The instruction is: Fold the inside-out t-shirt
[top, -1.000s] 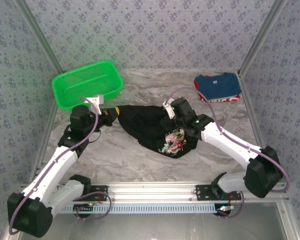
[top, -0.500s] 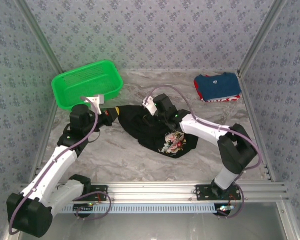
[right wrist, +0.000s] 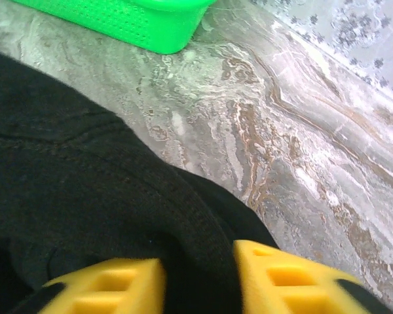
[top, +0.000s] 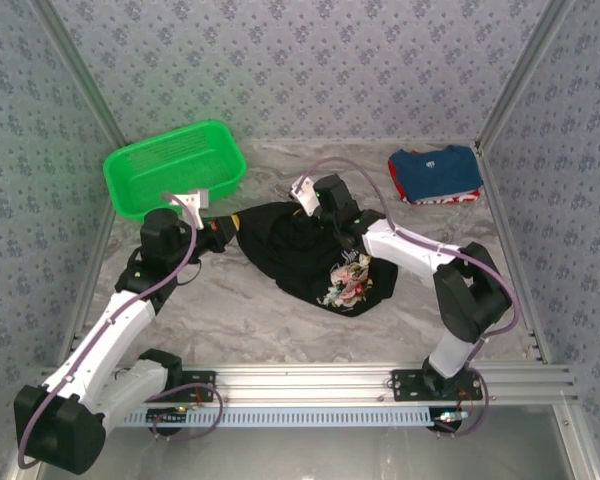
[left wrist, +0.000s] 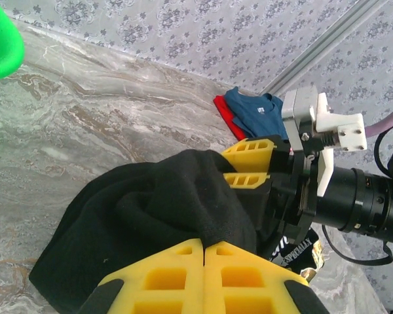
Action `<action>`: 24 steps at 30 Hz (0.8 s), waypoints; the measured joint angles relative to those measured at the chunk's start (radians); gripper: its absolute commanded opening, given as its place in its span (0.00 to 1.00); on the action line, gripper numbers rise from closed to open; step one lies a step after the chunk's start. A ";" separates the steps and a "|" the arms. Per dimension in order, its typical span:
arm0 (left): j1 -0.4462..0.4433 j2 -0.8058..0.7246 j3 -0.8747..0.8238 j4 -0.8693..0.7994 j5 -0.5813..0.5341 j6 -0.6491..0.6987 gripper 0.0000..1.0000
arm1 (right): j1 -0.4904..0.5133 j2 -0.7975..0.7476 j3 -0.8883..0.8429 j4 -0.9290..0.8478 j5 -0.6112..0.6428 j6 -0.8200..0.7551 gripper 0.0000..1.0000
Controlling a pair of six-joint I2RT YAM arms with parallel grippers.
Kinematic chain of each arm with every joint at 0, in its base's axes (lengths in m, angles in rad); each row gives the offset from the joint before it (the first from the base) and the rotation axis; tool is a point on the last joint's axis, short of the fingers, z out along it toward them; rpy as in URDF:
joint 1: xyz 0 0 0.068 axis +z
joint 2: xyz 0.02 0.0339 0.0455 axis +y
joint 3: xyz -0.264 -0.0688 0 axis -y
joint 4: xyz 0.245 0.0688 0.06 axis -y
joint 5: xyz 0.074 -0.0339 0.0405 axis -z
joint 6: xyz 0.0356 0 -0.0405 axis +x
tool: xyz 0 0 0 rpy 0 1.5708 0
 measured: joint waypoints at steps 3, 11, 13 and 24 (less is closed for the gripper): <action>0.000 0.000 0.000 0.000 -0.001 0.000 0.00 | -0.003 0.000 0.016 -0.013 0.010 0.019 0.03; 0.000 0.033 0.006 -0.022 -0.088 0.007 0.00 | -0.071 -0.068 0.043 -0.122 -0.152 0.137 0.00; 0.000 0.096 0.026 -0.022 -0.124 0.007 0.00 | -0.123 -0.132 0.043 -0.150 -0.257 0.216 0.00; -0.055 0.412 0.230 0.000 -0.159 0.045 0.38 | -0.320 -0.341 0.040 -0.215 -0.462 0.544 0.00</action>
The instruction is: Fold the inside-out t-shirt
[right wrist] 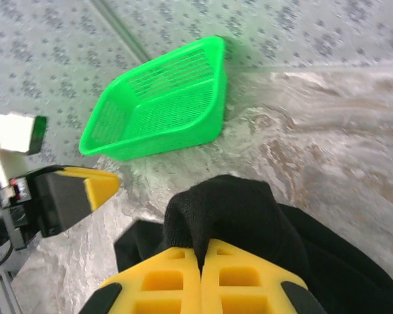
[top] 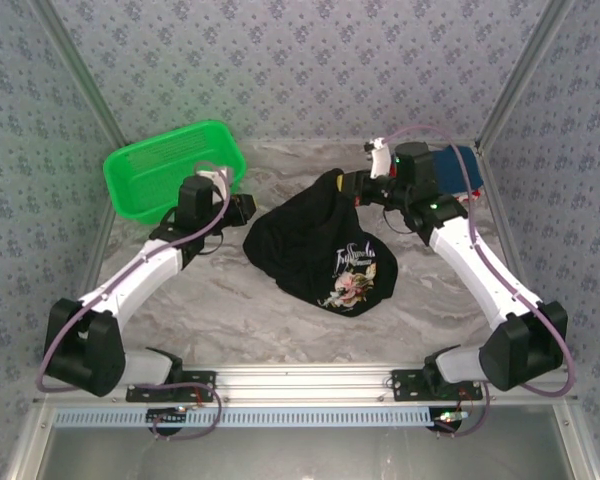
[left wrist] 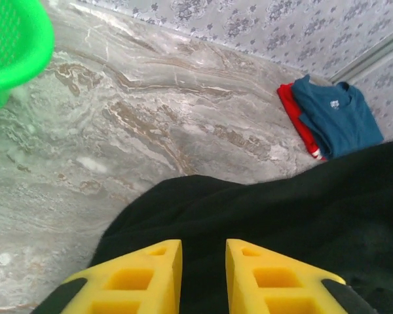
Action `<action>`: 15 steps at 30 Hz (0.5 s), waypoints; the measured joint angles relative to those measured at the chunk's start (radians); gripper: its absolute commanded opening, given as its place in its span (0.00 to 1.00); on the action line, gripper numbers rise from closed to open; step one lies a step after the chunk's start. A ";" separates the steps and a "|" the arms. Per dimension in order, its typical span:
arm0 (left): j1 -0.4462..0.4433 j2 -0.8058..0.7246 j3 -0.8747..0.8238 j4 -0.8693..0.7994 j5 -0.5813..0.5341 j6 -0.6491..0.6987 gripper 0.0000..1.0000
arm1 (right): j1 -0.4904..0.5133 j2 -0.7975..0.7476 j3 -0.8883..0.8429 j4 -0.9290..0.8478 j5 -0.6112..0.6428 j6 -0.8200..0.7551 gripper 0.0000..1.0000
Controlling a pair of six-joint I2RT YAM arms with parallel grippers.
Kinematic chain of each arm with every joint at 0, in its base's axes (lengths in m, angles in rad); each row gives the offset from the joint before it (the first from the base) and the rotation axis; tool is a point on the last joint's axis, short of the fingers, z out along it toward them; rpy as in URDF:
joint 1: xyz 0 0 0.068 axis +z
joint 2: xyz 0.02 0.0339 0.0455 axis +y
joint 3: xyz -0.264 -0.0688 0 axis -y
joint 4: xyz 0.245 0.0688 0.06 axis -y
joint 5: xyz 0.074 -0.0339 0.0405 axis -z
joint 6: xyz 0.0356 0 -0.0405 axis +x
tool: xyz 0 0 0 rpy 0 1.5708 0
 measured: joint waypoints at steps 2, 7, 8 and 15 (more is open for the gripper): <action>-0.003 -0.013 -0.009 0.005 0.000 0.020 0.45 | -0.028 0.000 -0.011 -0.012 0.000 0.031 0.00; -0.116 -0.119 -0.140 0.033 0.000 0.090 0.58 | -0.055 0.011 -0.028 -0.019 -0.012 0.077 0.00; -0.150 -0.124 -0.158 0.032 -0.002 0.106 0.60 | -0.056 0.013 -0.028 -0.018 -0.015 0.083 0.00; -0.298 -0.024 -0.191 0.024 -0.097 0.206 0.64 | -0.060 0.019 -0.028 -0.018 -0.027 0.095 0.00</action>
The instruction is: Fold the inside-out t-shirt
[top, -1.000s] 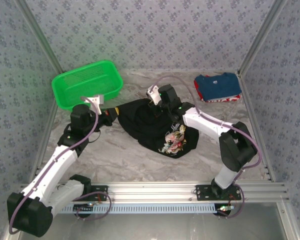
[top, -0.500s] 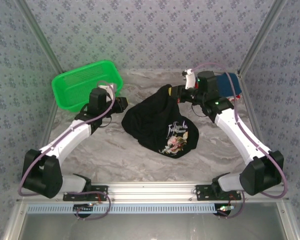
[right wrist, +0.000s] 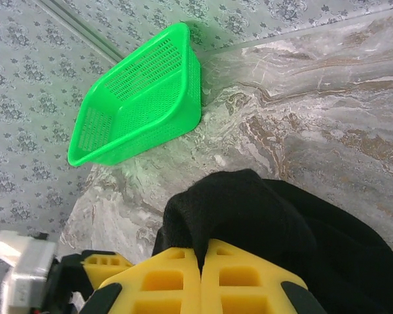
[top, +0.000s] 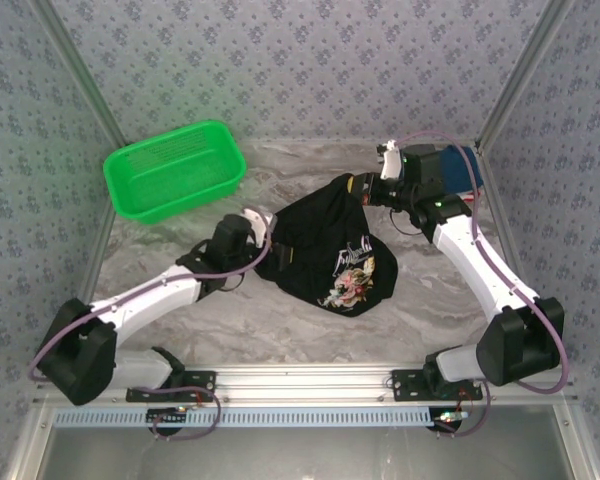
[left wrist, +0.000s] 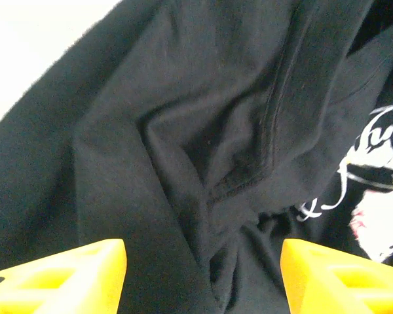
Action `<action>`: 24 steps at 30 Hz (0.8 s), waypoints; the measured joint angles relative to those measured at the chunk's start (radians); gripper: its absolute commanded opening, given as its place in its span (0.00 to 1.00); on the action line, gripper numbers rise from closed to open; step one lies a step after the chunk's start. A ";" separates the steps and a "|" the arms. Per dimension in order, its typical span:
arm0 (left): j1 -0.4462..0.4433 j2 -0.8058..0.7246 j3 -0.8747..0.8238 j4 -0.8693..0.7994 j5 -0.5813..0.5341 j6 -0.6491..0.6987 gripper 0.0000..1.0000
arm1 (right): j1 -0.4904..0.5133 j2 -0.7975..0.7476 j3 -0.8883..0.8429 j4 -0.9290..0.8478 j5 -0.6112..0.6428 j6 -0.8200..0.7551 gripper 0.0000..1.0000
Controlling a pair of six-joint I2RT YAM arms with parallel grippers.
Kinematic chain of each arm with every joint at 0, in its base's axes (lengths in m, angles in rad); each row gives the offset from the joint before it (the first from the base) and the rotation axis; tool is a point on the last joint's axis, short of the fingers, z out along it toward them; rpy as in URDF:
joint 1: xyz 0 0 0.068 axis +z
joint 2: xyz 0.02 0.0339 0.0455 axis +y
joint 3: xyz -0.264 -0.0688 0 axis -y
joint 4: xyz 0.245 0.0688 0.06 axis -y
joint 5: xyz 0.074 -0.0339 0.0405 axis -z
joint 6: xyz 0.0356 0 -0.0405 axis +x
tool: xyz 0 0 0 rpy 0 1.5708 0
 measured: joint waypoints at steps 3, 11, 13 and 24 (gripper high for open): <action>-0.020 0.061 0.004 -0.010 -0.054 0.039 0.63 | -0.002 0.005 0.000 0.001 -0.001 0.000 0.00; -0.023 0.144 0.045 -0.053 -0.124 0.108 0.02 | -0.007 0.018 0.016 -0.019 0.003 -0.001 0.00; -0.020 0.100 0.057 -0.074 -0.129 0.114 0.00 | -0.009 0.019 0.050 -0.047 0.022 -0.017 0.00; 0.211 -0.447 0.385 -0.031 -0.154 0.000 0.00 | -0.010 -0.184 0.352 -0.018 0.264 -0.170 0.00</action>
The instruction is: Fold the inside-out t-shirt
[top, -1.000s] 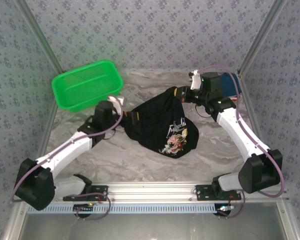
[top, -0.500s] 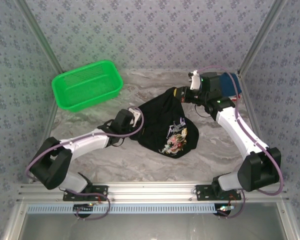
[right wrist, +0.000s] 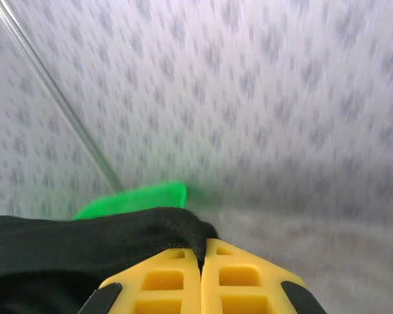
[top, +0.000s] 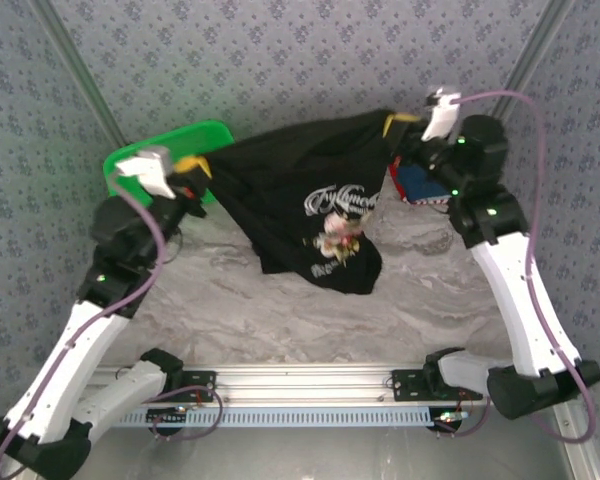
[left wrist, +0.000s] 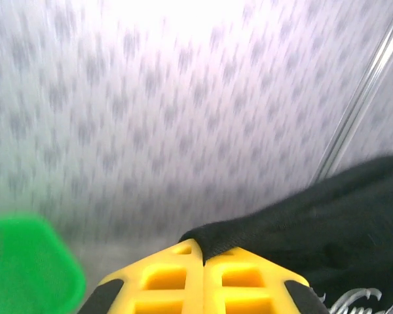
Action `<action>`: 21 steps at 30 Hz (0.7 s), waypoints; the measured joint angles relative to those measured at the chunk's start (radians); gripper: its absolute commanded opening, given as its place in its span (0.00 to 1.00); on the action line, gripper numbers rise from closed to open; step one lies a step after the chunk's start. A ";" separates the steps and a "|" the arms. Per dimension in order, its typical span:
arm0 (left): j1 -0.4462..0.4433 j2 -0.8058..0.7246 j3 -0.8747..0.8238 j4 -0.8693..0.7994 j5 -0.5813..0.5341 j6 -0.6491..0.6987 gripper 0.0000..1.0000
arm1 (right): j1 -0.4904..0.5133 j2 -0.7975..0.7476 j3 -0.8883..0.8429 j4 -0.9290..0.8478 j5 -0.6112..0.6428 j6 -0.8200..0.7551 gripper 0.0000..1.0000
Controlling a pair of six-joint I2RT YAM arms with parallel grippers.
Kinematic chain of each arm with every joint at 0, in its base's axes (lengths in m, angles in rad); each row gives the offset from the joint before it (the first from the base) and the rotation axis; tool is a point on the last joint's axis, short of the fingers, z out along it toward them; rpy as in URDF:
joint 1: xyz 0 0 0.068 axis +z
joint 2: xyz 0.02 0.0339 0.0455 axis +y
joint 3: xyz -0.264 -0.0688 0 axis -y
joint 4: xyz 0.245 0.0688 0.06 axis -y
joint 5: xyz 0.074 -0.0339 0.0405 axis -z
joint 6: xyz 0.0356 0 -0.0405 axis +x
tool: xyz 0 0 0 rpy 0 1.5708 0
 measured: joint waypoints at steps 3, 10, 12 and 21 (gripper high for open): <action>0.000 0.047 0.180 -0.004 0.005 0.035 0.00 | 0.000 -0.031 0.096 0.039 0.068 -0.039 0.00; -0.002 0.158 0.407 -0.142 0.035 0.137 0.00 | 0.000 -0.023 0.192 0.045 0.155 -0.094 0.00; -0.002 0.212 0.482 -0.200 0.050 0.144 0.00 | -0.001 0.027 0.267 0.013 0.163 -0.111 0.00; -0.027 0.275 0.525 -0.282 0.187 0.111 0.00 | -0.087 0.077 0.409 -0.059 0.276 -0.152 0.00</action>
